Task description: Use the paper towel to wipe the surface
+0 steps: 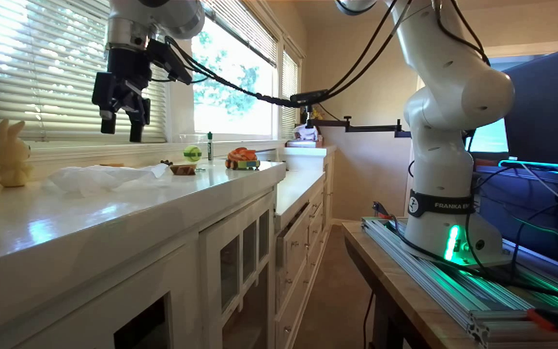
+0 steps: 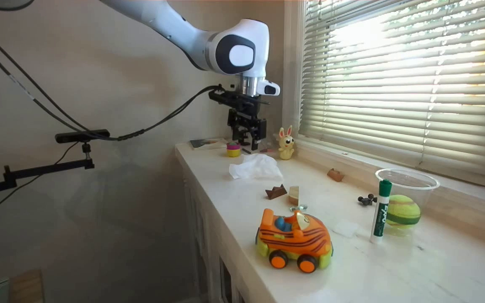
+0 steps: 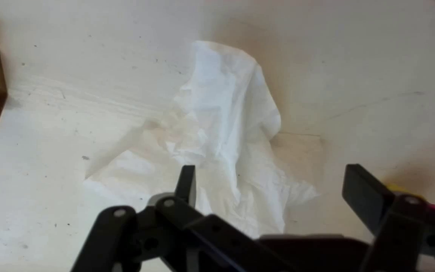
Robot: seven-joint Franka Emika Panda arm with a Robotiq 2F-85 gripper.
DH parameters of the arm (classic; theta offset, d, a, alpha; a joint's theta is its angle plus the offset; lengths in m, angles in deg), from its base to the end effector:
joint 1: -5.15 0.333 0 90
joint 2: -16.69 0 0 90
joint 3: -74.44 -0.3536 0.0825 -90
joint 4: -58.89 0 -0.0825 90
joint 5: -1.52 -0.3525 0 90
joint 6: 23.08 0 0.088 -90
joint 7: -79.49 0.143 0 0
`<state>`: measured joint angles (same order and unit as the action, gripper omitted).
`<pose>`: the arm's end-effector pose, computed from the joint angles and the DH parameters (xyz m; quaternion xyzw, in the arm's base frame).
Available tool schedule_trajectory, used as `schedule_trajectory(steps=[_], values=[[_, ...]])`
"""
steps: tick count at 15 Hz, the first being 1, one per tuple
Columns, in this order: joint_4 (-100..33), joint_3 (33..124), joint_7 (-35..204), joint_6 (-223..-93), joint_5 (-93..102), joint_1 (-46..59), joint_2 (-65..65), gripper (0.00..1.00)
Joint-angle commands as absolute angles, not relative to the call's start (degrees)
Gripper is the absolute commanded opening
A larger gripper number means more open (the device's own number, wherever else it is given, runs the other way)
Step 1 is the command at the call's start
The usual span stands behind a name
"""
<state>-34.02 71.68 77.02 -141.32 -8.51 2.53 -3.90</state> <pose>0.6577 0.0125 0.4365 -0.9952 0.0173 -0.0430 0.0862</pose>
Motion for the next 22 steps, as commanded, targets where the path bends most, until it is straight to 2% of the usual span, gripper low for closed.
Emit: schedule_trajectory(steps=[1,8,15,18,22], values=[[-34.5,72.3,80.7,-135.8,-9.5,3.1,-1.9,1.0],[-37.8,74.1,93.8,-126.1,-6.4,5.1,3.3,1.0],[-31.8,75.9,94.1,-108.9,0.6,5.1,1.5,1.0],[-29.5,76.3,93.3,-108.3,5.5,5.3,0.3,1.0],[-29.0,76.5,93.7,-115.4,10.5,5.6,-0.6,1.0]])
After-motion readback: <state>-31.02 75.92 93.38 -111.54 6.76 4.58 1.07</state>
